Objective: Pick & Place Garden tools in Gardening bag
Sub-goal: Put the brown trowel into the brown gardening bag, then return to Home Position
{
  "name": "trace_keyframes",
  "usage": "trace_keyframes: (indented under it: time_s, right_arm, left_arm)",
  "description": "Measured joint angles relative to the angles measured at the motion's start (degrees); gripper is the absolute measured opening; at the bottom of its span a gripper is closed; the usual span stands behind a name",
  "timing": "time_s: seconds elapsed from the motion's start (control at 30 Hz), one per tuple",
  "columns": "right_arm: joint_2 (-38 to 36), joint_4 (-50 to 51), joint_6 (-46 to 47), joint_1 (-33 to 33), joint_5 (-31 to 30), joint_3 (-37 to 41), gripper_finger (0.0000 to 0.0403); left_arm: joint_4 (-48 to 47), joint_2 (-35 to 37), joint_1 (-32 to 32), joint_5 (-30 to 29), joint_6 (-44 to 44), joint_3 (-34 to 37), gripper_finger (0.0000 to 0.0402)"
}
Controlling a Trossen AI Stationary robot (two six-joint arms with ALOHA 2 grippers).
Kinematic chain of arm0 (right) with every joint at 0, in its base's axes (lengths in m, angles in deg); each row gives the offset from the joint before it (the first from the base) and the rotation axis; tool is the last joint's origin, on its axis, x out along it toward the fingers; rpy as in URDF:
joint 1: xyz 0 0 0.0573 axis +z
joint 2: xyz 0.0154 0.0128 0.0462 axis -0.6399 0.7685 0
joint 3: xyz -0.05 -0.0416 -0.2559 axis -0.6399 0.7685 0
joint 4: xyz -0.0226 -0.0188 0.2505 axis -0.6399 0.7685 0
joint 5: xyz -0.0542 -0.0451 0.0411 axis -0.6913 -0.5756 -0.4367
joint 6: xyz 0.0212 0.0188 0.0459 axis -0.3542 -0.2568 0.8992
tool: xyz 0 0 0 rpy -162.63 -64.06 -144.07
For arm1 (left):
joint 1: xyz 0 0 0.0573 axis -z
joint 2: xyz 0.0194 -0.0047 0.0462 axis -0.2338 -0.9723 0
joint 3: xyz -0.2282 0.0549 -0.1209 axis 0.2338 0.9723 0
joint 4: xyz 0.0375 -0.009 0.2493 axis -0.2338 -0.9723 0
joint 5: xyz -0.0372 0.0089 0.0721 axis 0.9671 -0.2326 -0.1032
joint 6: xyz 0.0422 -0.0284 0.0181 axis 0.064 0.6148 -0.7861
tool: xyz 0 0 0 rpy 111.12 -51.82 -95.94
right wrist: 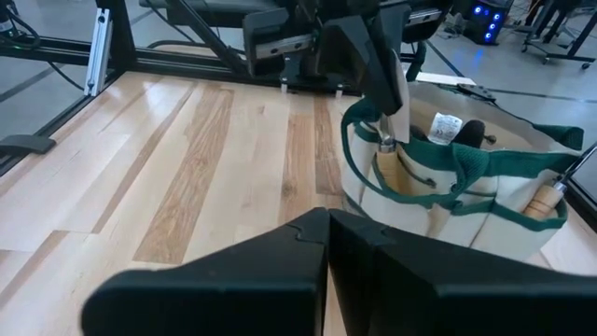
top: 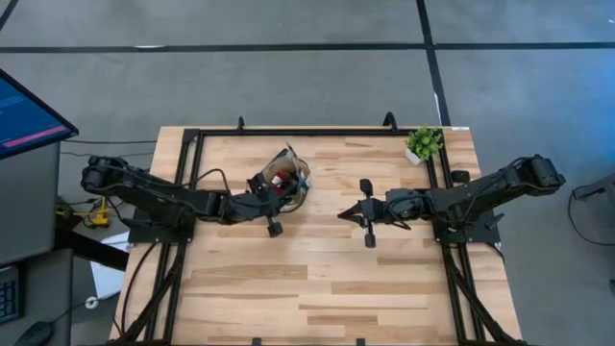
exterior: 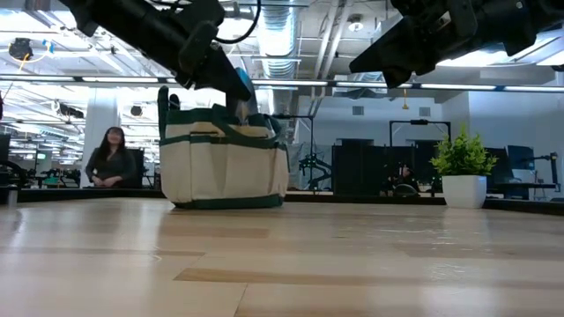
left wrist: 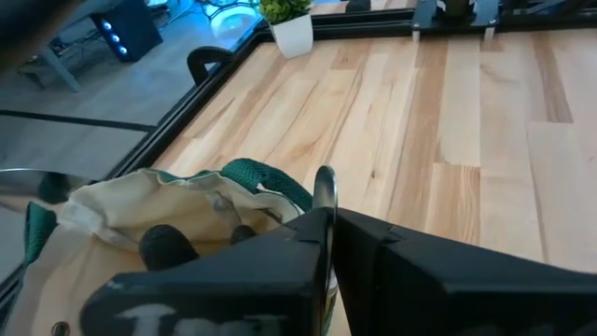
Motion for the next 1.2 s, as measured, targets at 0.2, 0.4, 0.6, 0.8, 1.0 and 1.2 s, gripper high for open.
trace_keyframes:
  time_s: [0.2,0.4,0.6,0.8,1.0,1.2]
  right_arm:
    - [0.00,0.00,0.00,0.00,0.00,0.00,0.0001]
    - [-0.01,0.00,0.00,0.00,0.00,0.00,0.0001]
    - [0.00,0.00,0.00,0.00,0.02,0.00,0.0001]
    - [0.00,0.00,0.00,0.00,0.04,0.00,0.0001]
    - [0.00,0.02,0.00,0.00,0.09,0.00,0.0001]
    - [-0.02,0.02,0.00,0.00,0.09,0.00,0.0001]
  left_arm:
    - [-0.34,-1.18,0.00,-0.03,-0.02,0.00,0.0001]
    - [-0.41,-1.38,0.00,-0.12,-0.01,0.00,0.0005]
    - [-0.45,-1.30,0.00,-4.00,-0.03,0.00,0.0035]
    - [-0.14,0.42,-0.33,-5.04,-0.05,0.03,0.0101]
    - [-0.15,6.70,0.04,-4.99,-4.34,0.04,0.0170]
    - [0.06,15.24,0.05,-3.55,-4.36,0.02,0.0194]
